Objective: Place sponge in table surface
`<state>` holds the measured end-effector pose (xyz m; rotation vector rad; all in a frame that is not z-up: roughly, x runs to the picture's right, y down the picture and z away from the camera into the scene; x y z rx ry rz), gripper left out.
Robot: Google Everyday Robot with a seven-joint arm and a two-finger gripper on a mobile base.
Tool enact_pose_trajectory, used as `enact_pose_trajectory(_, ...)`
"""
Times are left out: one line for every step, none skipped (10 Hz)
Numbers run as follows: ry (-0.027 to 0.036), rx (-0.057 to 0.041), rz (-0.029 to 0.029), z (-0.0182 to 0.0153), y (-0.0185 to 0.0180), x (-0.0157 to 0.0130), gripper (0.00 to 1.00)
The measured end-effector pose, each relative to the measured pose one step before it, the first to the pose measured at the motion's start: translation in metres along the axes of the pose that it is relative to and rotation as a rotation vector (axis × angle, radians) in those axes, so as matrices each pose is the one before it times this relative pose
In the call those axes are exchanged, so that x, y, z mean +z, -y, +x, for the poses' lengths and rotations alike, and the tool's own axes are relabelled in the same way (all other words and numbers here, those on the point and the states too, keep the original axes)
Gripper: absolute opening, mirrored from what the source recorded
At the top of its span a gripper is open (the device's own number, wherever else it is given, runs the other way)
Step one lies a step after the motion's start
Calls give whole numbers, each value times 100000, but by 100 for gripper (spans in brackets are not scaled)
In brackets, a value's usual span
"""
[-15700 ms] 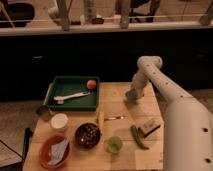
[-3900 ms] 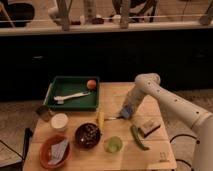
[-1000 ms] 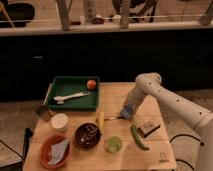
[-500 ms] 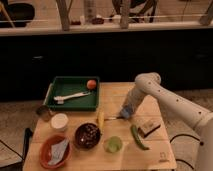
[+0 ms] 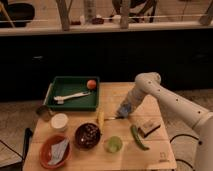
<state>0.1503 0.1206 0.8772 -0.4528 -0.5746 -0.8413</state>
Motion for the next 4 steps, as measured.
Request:
enact_pose_trajectory(214, -5, -208, 36, -79, -34, 80)
enact_pose_trajectory(117, -6, -30, 63, -39, 19, 80)
enact_pose_trajectory(65, 7, -15, 96, -50, -50, 80)
enact_pose_trajectory(110, 10, -57, 57, -87, -32, 80)
